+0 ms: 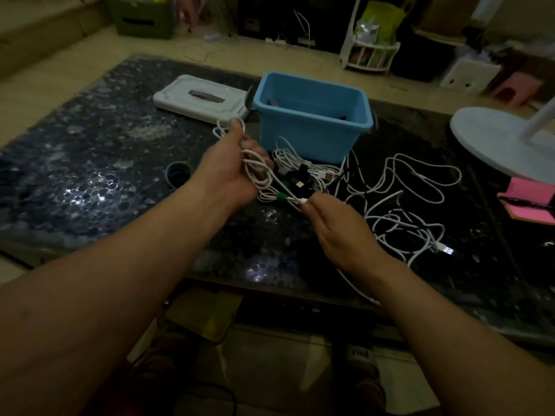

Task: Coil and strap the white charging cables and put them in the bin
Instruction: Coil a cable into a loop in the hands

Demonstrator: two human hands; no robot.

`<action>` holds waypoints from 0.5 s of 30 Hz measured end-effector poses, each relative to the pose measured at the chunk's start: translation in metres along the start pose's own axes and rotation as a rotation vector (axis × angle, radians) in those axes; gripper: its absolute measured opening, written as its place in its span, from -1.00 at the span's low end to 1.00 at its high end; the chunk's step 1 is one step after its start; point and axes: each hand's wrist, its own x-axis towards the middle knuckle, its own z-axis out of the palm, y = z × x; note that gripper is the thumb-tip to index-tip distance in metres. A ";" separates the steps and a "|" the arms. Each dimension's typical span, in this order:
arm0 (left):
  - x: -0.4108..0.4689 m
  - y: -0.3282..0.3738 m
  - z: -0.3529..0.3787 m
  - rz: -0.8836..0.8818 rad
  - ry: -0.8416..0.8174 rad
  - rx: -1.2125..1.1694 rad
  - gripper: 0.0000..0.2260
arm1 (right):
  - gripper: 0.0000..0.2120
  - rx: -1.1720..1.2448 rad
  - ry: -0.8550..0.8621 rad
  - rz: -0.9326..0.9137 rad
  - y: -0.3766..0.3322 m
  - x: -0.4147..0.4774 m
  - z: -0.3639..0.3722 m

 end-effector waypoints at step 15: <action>-0.017 -0.033 -0.008 0.245 -0.360 1.234 -0.69 | -0.79 0.190 0.027 0.003 -0.012 0.020 -0.041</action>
